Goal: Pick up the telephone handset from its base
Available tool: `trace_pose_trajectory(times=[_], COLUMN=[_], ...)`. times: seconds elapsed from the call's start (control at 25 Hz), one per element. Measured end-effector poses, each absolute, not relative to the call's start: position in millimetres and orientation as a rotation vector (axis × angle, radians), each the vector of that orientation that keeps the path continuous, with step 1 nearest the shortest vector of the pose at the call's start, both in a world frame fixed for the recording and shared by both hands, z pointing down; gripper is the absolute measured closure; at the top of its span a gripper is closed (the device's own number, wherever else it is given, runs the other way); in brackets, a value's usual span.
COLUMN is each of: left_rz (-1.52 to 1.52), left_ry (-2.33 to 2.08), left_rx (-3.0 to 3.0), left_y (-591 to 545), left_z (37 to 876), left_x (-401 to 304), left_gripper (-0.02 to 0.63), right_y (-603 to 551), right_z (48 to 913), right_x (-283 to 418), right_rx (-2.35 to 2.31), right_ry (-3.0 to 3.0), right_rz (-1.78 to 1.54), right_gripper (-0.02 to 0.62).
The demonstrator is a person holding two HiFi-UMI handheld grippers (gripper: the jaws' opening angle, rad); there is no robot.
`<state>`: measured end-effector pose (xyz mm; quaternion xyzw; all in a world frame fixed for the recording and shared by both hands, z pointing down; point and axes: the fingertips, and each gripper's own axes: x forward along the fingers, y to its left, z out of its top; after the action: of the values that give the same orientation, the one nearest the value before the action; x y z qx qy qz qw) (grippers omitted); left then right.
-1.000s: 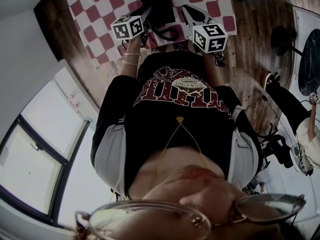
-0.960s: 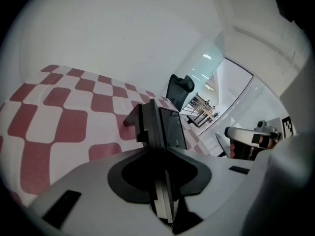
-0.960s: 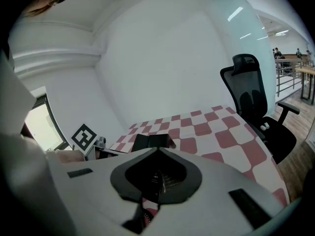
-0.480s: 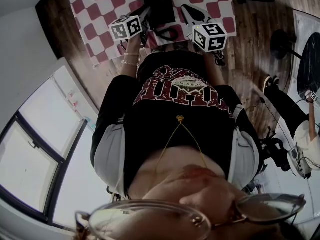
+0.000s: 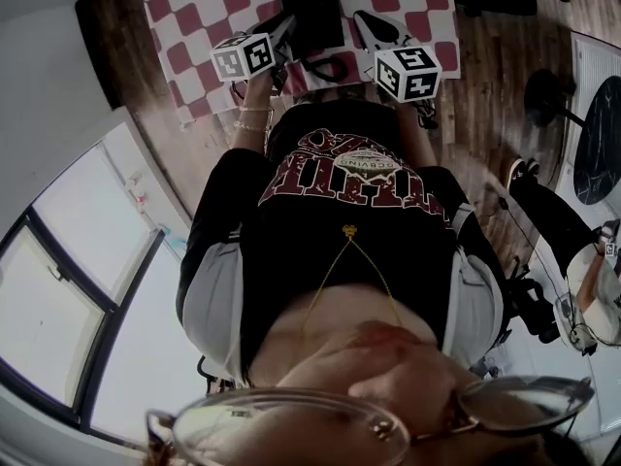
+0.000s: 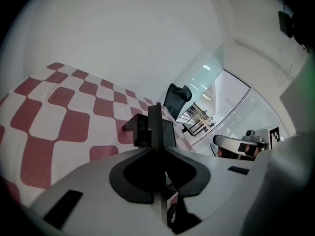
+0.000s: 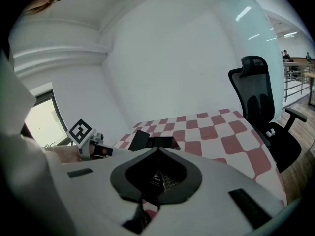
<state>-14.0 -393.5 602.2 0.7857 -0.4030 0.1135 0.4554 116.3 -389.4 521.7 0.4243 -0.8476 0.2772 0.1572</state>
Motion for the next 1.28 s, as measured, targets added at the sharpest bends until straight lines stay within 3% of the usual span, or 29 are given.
trace_pose_trajectory(times=[1.28], left_rz=[-0.013], left_ry=[-0.9], left_rx=[2.031], left_y=[-384], left_z=[489], left_x=[-23], left_gripper=[0.526], right_y=[-398], right_z=[516], right_x=[114], right_rx=[1.19], right_ry=[-2.455], right_rz=[0.781], right_gripper=[0.575])
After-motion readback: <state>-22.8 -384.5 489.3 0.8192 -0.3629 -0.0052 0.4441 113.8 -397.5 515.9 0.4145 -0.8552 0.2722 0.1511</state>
